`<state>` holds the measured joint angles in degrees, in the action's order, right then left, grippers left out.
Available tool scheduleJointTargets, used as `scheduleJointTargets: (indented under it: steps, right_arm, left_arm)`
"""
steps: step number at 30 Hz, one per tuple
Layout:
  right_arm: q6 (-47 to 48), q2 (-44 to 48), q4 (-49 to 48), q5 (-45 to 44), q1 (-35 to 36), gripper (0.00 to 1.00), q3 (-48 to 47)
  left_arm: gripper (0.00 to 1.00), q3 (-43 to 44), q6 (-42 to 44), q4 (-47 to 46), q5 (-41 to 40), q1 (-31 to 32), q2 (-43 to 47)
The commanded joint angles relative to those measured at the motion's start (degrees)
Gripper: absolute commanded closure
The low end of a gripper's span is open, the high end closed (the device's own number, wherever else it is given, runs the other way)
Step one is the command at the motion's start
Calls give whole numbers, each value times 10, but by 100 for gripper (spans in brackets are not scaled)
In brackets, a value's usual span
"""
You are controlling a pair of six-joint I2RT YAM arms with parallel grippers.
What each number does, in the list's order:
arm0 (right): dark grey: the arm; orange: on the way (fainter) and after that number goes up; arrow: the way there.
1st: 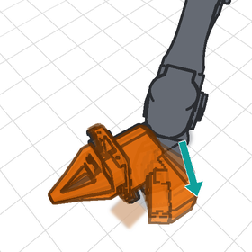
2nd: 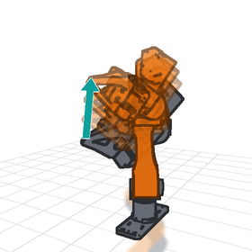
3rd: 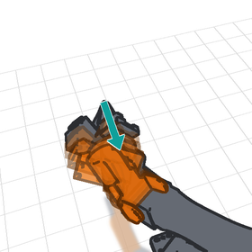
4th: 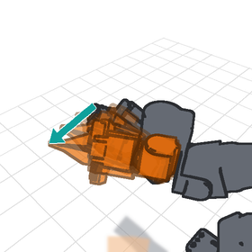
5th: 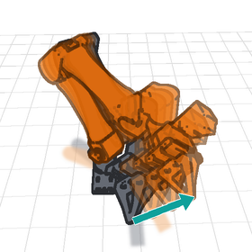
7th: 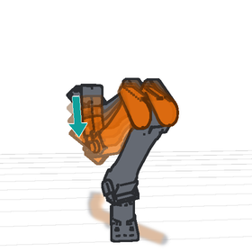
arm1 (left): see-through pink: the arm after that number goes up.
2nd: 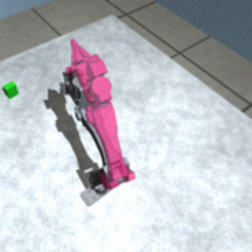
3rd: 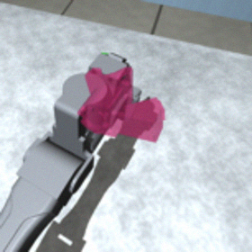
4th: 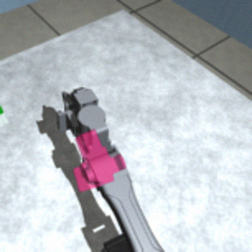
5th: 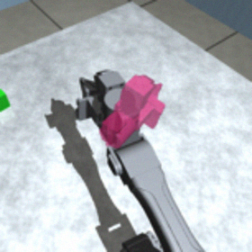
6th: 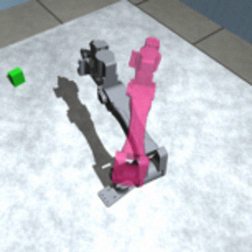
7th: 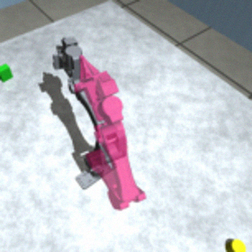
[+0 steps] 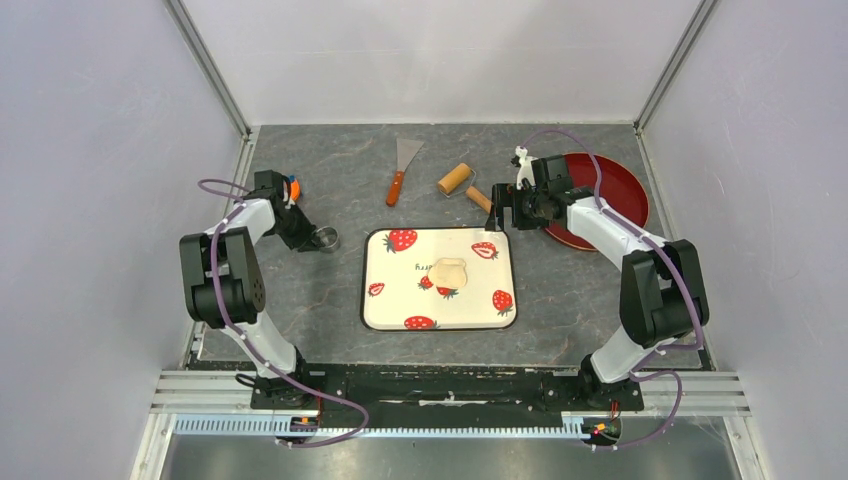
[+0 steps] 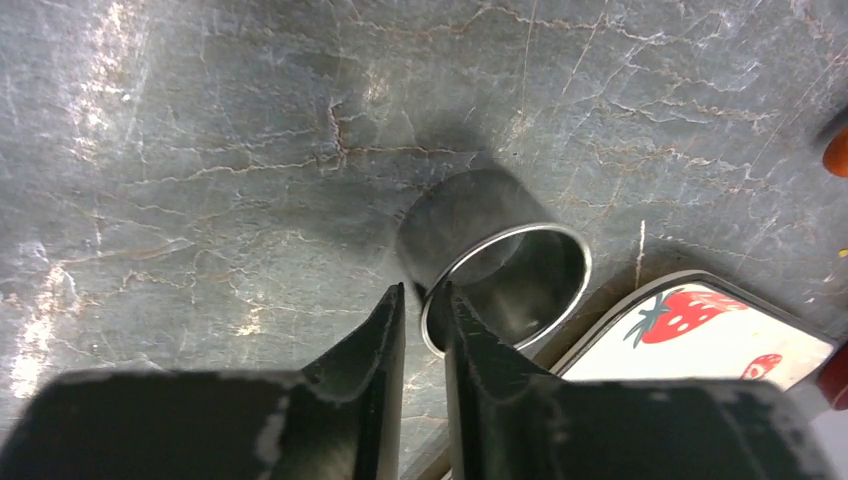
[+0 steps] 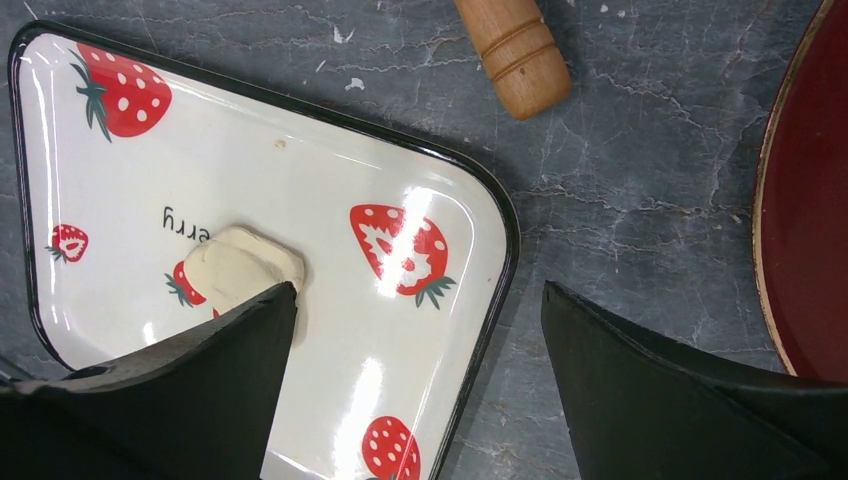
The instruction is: Roll out the dumpling wrappers from the dough
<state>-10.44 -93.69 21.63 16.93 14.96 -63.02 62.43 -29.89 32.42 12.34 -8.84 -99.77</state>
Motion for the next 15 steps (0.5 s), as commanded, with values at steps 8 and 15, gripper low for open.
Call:
scheduleJointTargets:
  steps: [8, 15]
  right_arm:
    - [5, 18, 7, 12, 1, 7, -21]
    - [8, 30, 16, 9, 1, 5, -22]
  left_arm:
    - [98, 12, 38, -12, -4, 2, 29]
    - [98, 46, 60, 22, -10, 68, 82]
